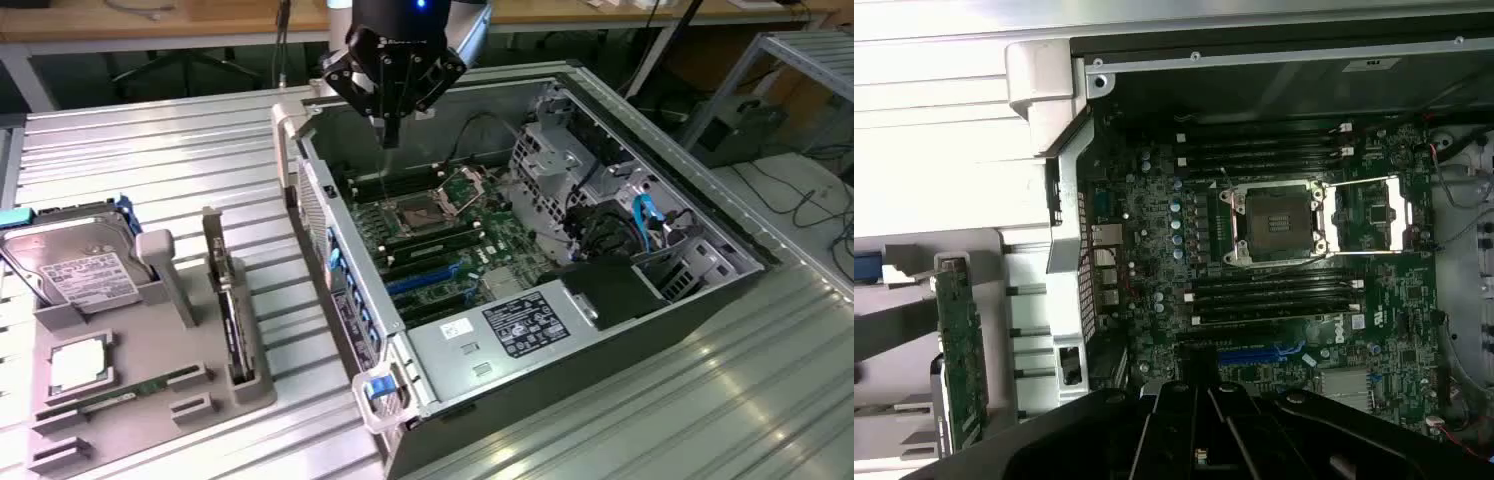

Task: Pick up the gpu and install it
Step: 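Reach for the gpu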

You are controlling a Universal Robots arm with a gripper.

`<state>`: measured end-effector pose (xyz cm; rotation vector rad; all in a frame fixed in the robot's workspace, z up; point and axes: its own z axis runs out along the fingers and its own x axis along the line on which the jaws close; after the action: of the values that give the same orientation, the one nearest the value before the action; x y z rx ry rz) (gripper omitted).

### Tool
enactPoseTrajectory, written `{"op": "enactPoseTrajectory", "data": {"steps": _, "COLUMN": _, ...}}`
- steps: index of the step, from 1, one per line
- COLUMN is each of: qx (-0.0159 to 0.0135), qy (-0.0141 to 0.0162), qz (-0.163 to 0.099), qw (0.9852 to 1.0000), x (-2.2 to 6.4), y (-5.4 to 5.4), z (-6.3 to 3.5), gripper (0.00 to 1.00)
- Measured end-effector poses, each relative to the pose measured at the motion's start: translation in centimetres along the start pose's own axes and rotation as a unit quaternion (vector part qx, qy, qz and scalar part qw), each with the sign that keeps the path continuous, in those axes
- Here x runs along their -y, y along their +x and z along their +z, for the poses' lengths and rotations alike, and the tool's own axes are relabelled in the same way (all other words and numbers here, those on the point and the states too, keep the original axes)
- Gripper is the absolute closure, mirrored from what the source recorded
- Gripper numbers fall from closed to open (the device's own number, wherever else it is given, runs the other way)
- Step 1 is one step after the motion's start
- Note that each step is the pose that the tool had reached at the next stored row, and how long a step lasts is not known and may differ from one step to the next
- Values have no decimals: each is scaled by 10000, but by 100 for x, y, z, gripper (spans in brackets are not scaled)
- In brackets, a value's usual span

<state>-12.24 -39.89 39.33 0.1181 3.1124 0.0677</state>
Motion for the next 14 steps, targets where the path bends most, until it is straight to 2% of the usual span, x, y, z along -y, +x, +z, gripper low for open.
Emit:
{"op": "enactPoseTrajectory", "data": {"steps": 2, "qx": 0, "qy": 0, "qz": 0, "qw": 10000, "x": 3, "y": 35, "z": -2, "gripper": 89}}
{"op": "enactPoseTrajectory", "data": {"steps": 14, "qx": 0, "qy": 0, "qz": 0, "qw": 10000, "x": 7, "y": 87, "z": -3, "gripper": 89}}
